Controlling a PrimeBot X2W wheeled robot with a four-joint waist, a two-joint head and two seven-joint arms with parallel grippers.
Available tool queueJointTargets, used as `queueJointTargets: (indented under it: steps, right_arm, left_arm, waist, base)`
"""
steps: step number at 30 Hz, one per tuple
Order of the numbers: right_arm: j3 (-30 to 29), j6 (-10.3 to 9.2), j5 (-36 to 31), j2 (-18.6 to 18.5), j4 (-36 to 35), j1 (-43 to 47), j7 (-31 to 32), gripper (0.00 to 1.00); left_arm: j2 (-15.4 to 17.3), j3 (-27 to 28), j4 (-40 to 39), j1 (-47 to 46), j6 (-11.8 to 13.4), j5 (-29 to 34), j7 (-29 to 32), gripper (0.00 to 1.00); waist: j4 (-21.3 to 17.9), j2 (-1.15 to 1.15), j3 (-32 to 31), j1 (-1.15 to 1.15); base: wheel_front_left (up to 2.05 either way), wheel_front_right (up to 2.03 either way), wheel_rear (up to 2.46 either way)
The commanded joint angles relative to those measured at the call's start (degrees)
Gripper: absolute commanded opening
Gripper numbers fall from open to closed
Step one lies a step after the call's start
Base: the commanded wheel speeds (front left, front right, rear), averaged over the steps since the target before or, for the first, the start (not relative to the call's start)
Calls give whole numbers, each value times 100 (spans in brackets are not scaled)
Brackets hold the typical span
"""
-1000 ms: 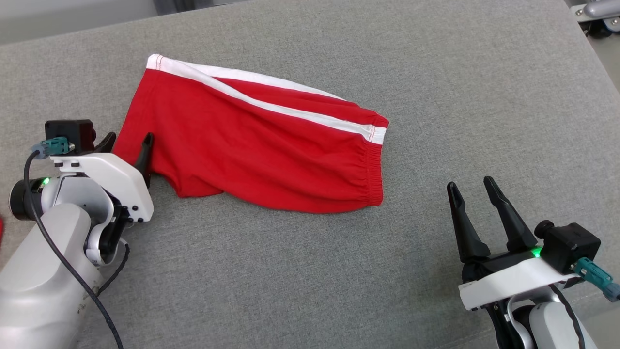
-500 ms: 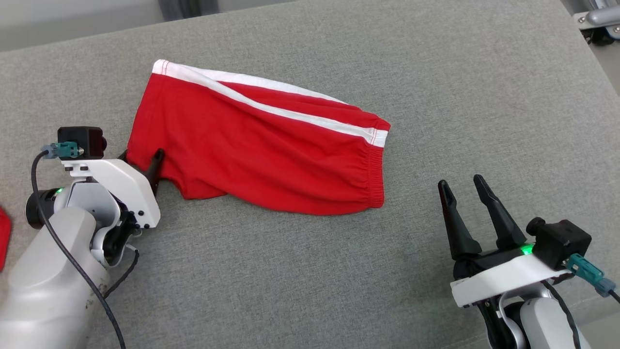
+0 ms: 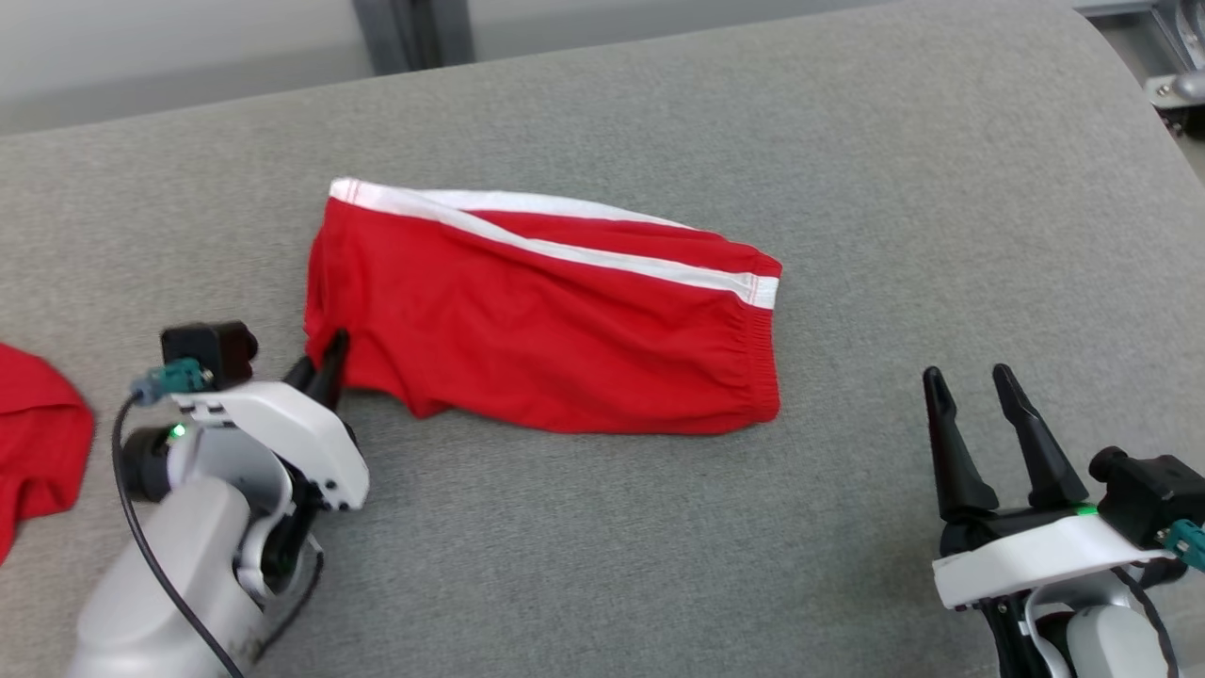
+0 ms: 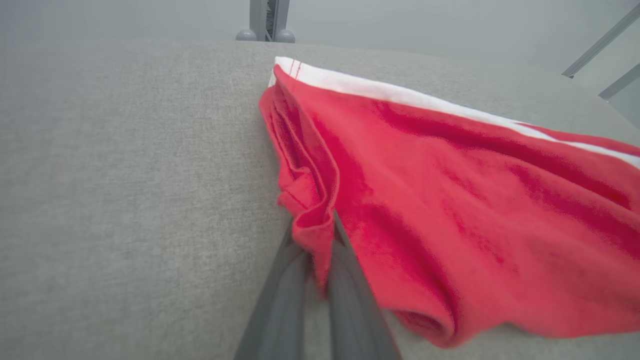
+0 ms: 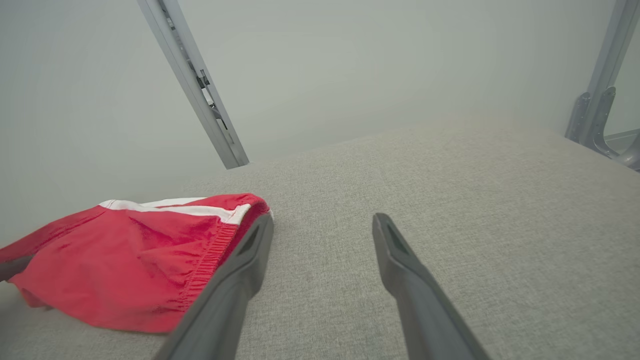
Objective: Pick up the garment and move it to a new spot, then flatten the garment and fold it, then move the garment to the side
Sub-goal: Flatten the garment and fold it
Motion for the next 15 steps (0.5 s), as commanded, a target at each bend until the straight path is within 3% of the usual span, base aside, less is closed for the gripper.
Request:
queueJointTargets:
  steps: [1,15]
  right_arm:
    - [-86,-2,-66,-27,-41,80,48,100]
    - [-483,-2,-216,-27,-446,451,490,100]
  left_arm:
    - [33,6,-206,194,89,3,-56,0]
    - [234,27,-2575,2026,1070,-232,119,0]
  waist:
    - [166,0,-143,0]
    - [751,0,-479,0]
  base:
    - [0,0,0]
    - [0,0,0]
